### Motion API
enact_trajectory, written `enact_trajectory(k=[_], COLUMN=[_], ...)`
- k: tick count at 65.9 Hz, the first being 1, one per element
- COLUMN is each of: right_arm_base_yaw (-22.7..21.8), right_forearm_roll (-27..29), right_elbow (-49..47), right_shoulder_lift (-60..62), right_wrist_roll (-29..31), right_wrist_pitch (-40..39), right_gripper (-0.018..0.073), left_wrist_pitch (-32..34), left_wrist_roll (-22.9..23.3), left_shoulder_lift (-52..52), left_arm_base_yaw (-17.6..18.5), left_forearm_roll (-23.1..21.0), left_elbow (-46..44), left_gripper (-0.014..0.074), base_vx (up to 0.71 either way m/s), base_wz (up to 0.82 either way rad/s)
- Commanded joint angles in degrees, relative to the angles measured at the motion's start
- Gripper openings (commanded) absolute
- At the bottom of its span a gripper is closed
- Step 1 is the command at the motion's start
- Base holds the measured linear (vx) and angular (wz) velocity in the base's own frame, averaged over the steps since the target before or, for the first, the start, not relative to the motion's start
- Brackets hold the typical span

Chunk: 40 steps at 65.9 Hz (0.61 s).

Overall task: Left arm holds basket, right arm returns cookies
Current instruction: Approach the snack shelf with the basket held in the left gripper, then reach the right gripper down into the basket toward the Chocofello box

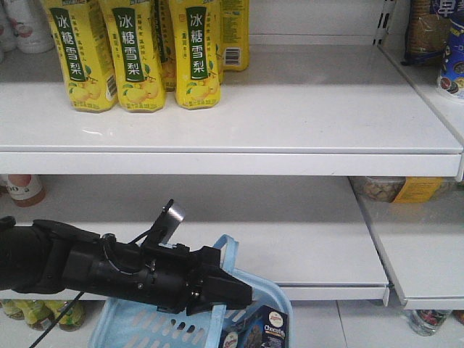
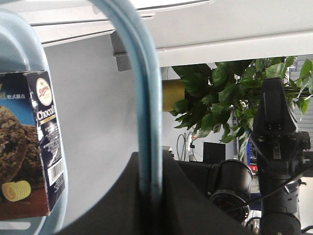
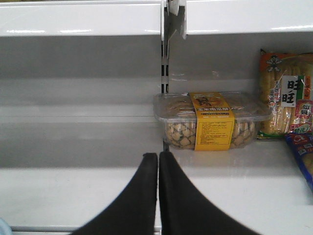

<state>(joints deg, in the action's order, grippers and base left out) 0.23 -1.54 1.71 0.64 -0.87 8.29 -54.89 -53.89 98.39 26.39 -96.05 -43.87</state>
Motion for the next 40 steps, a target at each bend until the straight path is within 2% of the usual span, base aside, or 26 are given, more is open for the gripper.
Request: enact_trajectory(k=[1,18,28,33,40], right_arm_base_yaw=[0.0,0.0,0.0,0.0,0.0], right_forearm_roll=[-0.2,-0.2,0.9,3.0,3.5], right_elbow=[-0.1,-0.1,-0.4,-2.3,-6.9], right_shoulder_lift=[0.6,0.6,0.6,0.3,-3.0], right_wrist_roll=[0.1,0.1,-1.3,-3.7,-3.8], right_wrist_pitch=[-4.7,-5.1,-8.3,-8.3,-7.3], right_gripper=[-0.0008,-0.0008,-0.0008,-0.0008,-0.0008], left_wrist_pitch=[-2.0,-2.0,-2.0,-2.0,-2.0], left_wrist_roll=[-2.0,-2.0,-2.0,-2.0,-2.0], left_shoulder_lift=[-3.0,-3.0,-3.0,-3.0,-3.0], left_arm_base_yaw=[0.0,0.0,0.0,0.0,0.0], left_forearm_roll=[-3.3,-3.3,-3.3,-3.3,-3.3], left_elbow=[-1.5,-1.5,-1.5,-1.5,-1.5], left_gripper=[-0.0006,-0.0006,-0.0006,-0.0006,-0.0006], base_vx=[0.0,0.0,0.0,0.0,0.0], base_wz=[0.0,0.0,0.0,0.0,0.0])
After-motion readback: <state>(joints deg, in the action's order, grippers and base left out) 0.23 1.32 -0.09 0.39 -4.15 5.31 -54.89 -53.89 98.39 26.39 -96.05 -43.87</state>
